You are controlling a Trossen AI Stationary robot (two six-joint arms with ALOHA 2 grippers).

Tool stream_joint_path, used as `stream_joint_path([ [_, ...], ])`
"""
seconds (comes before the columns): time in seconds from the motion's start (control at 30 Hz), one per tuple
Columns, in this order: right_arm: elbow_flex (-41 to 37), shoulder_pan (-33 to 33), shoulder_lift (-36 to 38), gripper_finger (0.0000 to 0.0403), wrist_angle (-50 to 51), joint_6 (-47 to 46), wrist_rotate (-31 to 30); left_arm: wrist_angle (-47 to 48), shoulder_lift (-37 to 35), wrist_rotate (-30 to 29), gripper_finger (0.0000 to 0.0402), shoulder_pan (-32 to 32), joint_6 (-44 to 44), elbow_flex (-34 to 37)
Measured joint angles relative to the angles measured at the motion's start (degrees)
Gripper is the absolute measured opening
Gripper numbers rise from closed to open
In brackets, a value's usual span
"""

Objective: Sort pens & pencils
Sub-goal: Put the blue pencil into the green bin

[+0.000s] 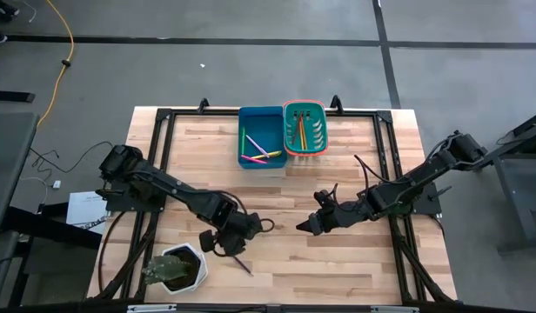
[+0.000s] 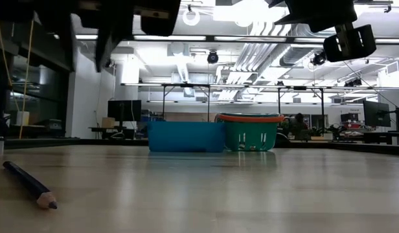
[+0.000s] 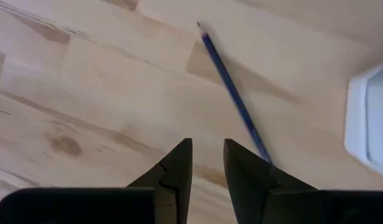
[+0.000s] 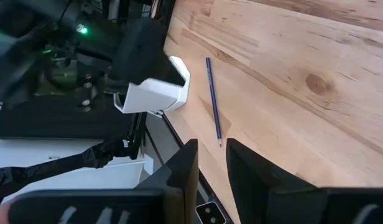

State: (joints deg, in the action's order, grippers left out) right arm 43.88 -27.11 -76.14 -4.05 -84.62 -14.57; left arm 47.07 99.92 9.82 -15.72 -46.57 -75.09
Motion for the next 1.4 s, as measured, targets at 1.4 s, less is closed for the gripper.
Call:
stream_joint_path([
  [1.4,0.0,12.3,2.1,0.0075,3.9,13.5,11.2,4.1,0.3,-5.6,0.0078,12.3,42.9,-0.2],
])
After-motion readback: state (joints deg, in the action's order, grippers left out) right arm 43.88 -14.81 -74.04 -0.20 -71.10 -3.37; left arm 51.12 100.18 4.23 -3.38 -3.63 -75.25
